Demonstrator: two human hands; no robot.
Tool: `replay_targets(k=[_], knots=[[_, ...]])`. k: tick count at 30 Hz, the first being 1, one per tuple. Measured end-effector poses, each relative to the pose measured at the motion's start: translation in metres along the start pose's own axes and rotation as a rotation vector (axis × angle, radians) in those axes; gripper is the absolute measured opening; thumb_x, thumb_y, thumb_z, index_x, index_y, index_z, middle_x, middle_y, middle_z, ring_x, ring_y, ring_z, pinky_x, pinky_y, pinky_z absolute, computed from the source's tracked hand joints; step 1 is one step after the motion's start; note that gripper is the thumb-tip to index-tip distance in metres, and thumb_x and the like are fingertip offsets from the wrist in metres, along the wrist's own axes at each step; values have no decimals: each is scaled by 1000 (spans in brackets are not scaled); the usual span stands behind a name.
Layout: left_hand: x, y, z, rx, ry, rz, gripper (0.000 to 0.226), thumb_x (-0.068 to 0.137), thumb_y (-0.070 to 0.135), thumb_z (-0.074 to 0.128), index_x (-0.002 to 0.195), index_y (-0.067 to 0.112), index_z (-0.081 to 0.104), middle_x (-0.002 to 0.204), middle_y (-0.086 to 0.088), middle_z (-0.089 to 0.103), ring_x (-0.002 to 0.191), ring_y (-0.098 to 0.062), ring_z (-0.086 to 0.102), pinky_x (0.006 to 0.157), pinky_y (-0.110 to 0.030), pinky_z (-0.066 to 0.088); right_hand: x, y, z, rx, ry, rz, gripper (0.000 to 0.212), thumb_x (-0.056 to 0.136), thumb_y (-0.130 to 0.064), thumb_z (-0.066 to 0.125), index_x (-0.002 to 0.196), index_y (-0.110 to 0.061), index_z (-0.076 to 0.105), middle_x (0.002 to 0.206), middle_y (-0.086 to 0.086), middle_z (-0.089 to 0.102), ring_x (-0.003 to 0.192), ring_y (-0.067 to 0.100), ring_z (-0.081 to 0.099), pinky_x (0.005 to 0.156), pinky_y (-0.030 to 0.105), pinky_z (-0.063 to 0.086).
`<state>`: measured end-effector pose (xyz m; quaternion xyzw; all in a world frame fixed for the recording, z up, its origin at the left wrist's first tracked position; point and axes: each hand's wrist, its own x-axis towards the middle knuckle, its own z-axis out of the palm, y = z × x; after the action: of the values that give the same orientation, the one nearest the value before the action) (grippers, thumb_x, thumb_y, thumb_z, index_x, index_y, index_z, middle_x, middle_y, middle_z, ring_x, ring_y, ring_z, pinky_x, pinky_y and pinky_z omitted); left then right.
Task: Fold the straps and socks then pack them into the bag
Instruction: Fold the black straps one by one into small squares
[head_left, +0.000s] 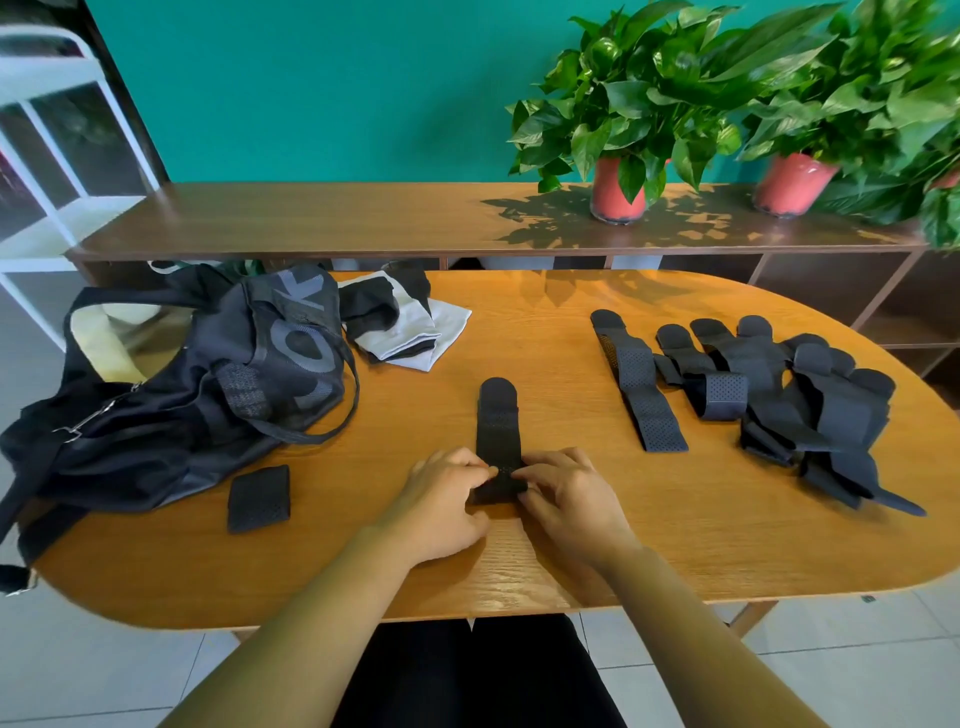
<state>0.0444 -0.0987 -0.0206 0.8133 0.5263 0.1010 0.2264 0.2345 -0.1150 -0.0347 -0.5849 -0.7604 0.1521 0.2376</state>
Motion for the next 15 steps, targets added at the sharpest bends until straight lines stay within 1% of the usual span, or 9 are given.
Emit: replay_targets(k=[2, 3, 4, 5, 7, 8, 10, 13, 15], knots=[[-2, -1, 2, -55, 11, -8, 29, 92, 22, 57, 120, 26, 62, 117, 11, 52, 108, -12, 48, 99, -33, 39, -1, 0, 0, 85, 17, 44, 19, 90, -22, 59, 105, -22, 71, 118, -12, 59, 108, 3, 41, 83, 20, 39], [-3, 0, 2, -85, 29, -28, 17, 94, 21, 56, 107, 24, 66, 108, 9, 56, 99, -13, 53, 93, -36, 45, -1, -1, 0, 121, 24, 70, 16, 90, -22, 60, 101, -21, 71, 114, -12, 59, 105, 3, 41, 82, 20, 39], [-2, 0, 3, -122, 61, -55, 10, 94, 20, 56, 96, 22, 65, 99, 6, 59, 90, -15, 56, 84, -37, 49, -1, -2, 1, 145, 29, 94, 14, 90, -21, 60, 98, -19, 71, 110, -11, 60, 103, 3, 42, 82, 21, 40], [-2, 1, 3, -157, 103, -90, 10, 95, 20, 56, 87, 23, 62, 90, 5, 61, 83, -16, 57, 76, -36, 50, 0, -3, 3, 164, 36, 114, 12, 90, -20, 60, 95, -18, 71, 104, -10, 61, 100, 5, 44, 82, 23, 42], [0, 3, 5, -224, 188, -157, 16, 95, 21, 57, 81, 28, 57, 80, 6, 63, 75, -14, 59, 64, -29, 45, 1, -6, 6, 218, 67, 167, 10, 90, -19, 59, 88, -17, 69, 91, -7, 63, 91, 11, 50, 79, 31, 46], [2, 4, 7, -244, 223, -173, 16, 94, 22, 58, 80, 29, 56, 79, 7, 63, 74, -12, 59, 60, -26, 43, 3, -8, 8, 251, 90, 207, 10, 91, -20, 59, 88, -17, 68, 87, -6, 63, 88, 13, 53, 77, 34, 48], [5, 6, 12, -237, 272, -197, 20, 94, 23, 59, 74, 22, 54, 72, 7, 59, 69, -11, 56, 54, -23, 35, 7, -13, 9, 278, 119, 289, 13, 92, -22, 57, 95, -18, 69, 90, -4, 66, 87, 15, 58, 75, 37, 51], [11, 6, 18, -176, 318, -229, 30, 94, 24, 59, 68, 8, 56, 66, -2, 52, 65, -20, 50, 52, -29, 28, 15, -19, 10, 198, 113, 368, 18, 93, -27, 55, 100, -21, 70, 92, -2, 68, 83, 16, 60, 70, 33, 52], [13, 7, 19, -153, 334, -238, 31, 94, 25, 57, 69, 8, 56, 67, -2, 51, 66, -20, 49, 52, -29, 28, 18, -22, 11, 140, 106, 389, 19, 94, -29, 53, 101, -22, 70, 93, -1, 68, 80, 15, 58, 65, 28, 48]])
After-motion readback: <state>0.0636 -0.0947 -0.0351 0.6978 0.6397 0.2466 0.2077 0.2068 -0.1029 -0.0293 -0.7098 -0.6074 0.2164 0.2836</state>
